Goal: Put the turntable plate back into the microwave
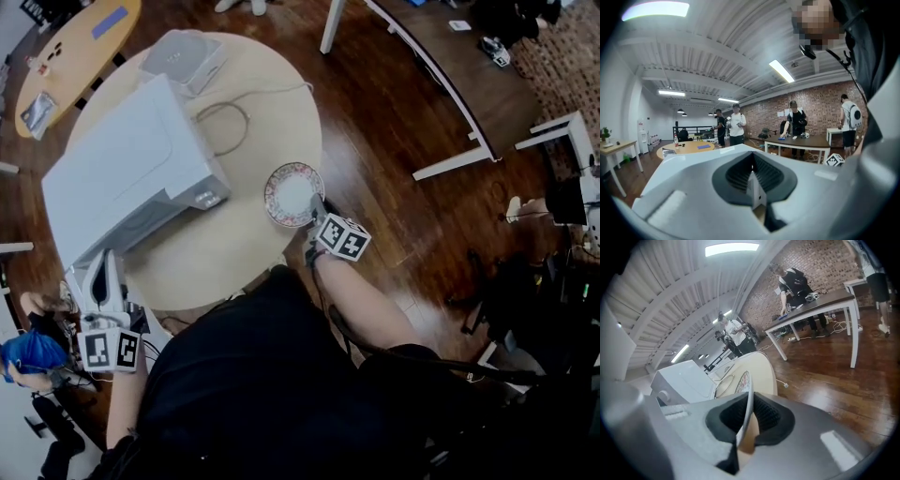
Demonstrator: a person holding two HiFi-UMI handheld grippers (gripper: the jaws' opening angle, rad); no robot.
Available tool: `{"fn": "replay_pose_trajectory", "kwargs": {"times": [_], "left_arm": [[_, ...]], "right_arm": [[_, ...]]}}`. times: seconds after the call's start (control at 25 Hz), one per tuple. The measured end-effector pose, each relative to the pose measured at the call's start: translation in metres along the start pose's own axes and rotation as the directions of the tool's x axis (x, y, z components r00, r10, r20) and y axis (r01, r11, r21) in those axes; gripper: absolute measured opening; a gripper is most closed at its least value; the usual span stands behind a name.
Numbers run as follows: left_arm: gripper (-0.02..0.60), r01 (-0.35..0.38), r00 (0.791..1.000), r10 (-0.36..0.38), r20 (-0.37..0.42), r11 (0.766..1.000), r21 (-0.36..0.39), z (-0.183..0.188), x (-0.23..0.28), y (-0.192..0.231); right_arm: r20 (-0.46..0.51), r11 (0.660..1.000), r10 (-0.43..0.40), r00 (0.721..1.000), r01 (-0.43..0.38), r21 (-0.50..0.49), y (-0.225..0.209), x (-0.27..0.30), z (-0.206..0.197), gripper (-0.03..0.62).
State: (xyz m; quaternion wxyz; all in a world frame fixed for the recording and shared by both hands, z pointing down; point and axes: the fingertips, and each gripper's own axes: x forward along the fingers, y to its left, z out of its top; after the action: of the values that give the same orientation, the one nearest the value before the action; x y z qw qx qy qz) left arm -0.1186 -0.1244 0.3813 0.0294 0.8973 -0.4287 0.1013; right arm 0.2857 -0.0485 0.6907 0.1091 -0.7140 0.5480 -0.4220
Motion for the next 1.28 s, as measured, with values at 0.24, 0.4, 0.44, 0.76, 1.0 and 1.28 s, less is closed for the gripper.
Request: {"fn": "replay_pose_trajectory", "kwargs": {"times": [0.24, 0.4, 0.44, 0.76, 1.0, 1.28], "left_arm": [[0.003, 0.004, 1.000, -0.004, 0.006, 0.999, -0.041, -0.014, -0.001, 0.001], [0.005, 0.016, 1.000, -0.016, 0.002, 0.999, -0.046, -0.020, -0.001, 0.005], [0.004, 0.024, 1.000, -0.024, -0.001, 0.999, -0.046, -0.023, -0.002, 0.005], [0.003, 0.060, 0.997, -0.055, 0.055, 0.995, -0.078, -0.033, 0.016, 0.001], [0.004, 0.044, 0.996, -0.035, 0.080, 0.992, -0.116, -0.031, 0.014, 0.020], [0.004, 0.022, 0.993, -0.007, 0.116, 0.992, -0.122, -0.019, 0.010, 0.046]], "right_arm": [[0.011, 0.999, -0.010, 1.000, 0.009, 0.049, -0.009, -0.010, 0.008, 0.020], [0.025, 0.993, -0.028, 0.999, 0.025, 0.117, -0.015, -0.012, -0.001, 0.020], [0.028, 0.990, -0.034, 0.999, 0.030, 0.139, -0.017, -0.016, -0.006, 0.020], [0.081, 0.979, -0.042, 0.996, 0.025, 0.204, -0.018, -0.026, 0.015, 0.020], [0.140, 0.963, -0.050, 0.989, 0.011, 0.269, -0.010, -0.032, 0.029, 0.020], [0.229, 0.942, -0.037, 0.973, -0.042, 0.332, 0.013, -0.032, 0.060, 0.020]]}}
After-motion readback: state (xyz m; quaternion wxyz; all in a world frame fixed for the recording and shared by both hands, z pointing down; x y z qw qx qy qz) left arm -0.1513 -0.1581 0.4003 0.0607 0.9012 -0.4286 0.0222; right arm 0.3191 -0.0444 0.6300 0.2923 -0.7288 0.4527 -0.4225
